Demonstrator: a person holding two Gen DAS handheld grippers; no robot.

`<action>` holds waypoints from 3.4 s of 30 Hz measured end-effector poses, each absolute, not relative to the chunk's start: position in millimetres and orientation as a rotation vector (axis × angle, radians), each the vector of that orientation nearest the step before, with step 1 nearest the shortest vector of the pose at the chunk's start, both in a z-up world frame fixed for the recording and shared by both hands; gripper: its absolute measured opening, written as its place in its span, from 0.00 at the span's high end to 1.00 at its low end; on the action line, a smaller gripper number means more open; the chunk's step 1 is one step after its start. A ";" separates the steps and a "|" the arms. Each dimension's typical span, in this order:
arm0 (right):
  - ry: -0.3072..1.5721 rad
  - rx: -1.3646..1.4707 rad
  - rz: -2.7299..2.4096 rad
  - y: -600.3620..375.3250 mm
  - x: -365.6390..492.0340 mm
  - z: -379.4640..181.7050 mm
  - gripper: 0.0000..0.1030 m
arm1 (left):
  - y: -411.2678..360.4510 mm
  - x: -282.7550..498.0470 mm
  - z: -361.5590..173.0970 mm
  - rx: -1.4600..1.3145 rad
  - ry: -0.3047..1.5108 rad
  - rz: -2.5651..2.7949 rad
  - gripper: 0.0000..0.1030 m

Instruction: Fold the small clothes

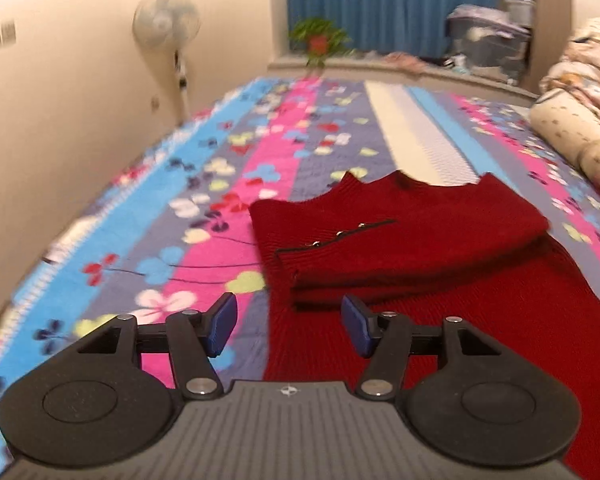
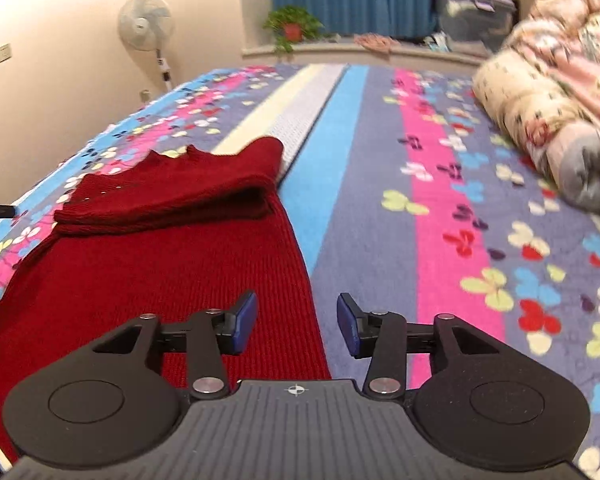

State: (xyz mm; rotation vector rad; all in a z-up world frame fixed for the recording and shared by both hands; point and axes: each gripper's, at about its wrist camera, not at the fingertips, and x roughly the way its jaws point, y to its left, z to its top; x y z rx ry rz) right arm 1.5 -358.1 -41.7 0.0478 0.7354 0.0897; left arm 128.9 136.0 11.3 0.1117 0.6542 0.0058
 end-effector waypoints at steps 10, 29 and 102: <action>0.817 0.151 0.028 -378.5 -30.8 -108.4 0.53 | 154.9 -14.7 -46.3 0.011 0.788 0.036 0.35; 0.979 0.050 0.008 -374.0 -15.7 -137.5 0.35 | 155.1 -8.0 -104.8 -0.062 1.022 0.033 0.31; 0.970 0.091 -0.029 -381.3 -11.7 -136.2 0.71 | 179.8 -11.5 -100.6 -0.191 1.032 0.039 0.61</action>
